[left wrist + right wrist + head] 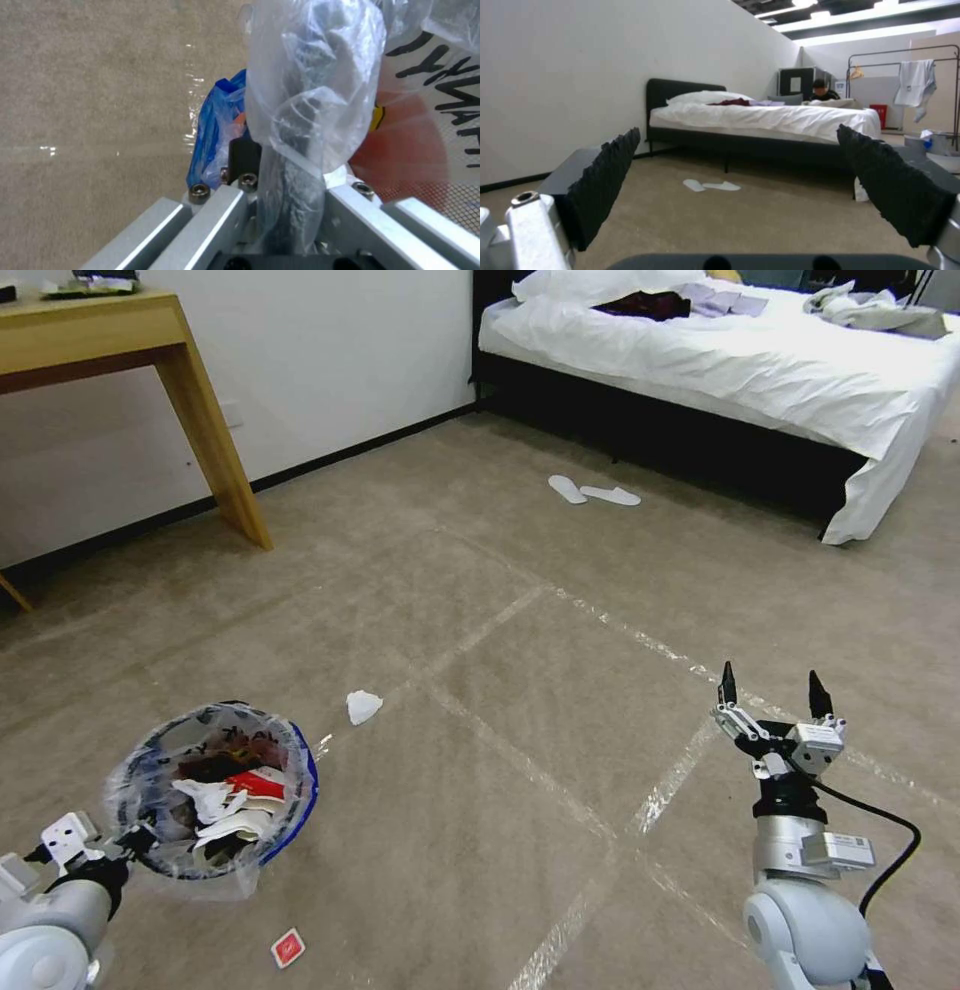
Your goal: Pick up the trash bin and place the garbage on the floor into it.
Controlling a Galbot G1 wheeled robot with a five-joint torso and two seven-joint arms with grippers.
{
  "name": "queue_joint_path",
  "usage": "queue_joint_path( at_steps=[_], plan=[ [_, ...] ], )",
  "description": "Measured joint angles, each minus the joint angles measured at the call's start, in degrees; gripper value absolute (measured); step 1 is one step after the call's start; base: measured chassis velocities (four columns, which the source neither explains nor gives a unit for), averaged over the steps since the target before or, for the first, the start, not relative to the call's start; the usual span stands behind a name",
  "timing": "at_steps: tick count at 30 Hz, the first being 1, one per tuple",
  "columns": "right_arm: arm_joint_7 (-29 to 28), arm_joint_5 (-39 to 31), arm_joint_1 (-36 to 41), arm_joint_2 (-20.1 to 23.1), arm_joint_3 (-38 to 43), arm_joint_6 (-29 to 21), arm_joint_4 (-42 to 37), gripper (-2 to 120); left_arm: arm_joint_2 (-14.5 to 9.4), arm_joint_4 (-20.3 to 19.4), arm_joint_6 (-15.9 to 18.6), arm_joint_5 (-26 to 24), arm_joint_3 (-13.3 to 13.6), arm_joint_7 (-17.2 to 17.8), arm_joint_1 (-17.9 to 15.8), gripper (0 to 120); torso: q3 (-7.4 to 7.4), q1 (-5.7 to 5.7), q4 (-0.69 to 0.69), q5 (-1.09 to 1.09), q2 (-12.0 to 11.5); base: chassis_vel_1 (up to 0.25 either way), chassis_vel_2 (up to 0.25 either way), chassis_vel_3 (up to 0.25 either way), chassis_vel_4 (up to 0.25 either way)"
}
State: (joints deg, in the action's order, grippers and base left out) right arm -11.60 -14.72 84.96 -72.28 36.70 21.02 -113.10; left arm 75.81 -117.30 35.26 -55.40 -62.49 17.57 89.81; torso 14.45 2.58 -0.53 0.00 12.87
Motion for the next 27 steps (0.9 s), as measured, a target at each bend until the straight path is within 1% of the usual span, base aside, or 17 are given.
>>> queue_joint_path(
  at_steps=[8, 27],
  plan=[
    [0.0, 0.0, -0.4, 0.0, -0.3, -0.2, 0.0, 100, -0.3, 0.9, 0.0, -0.3, -0.5, 0.0, -0.2, 0, 0.0, -0.01, 0.0, -0.02, 0.0, -0.129, 0.125, 0.13, -0.131],
    [0.0, 0.9, -0.4, -0.2, -0.8, -0.3, 0.6, 100, -0.6, 1.2, 0.0, -0.6, -0.9, -0.1, -0.3, 0, 0.0, -0.01, 0.0, -0.01, 0.0, -0.158, 0.147, 0.15, -0.153]
  ],
)
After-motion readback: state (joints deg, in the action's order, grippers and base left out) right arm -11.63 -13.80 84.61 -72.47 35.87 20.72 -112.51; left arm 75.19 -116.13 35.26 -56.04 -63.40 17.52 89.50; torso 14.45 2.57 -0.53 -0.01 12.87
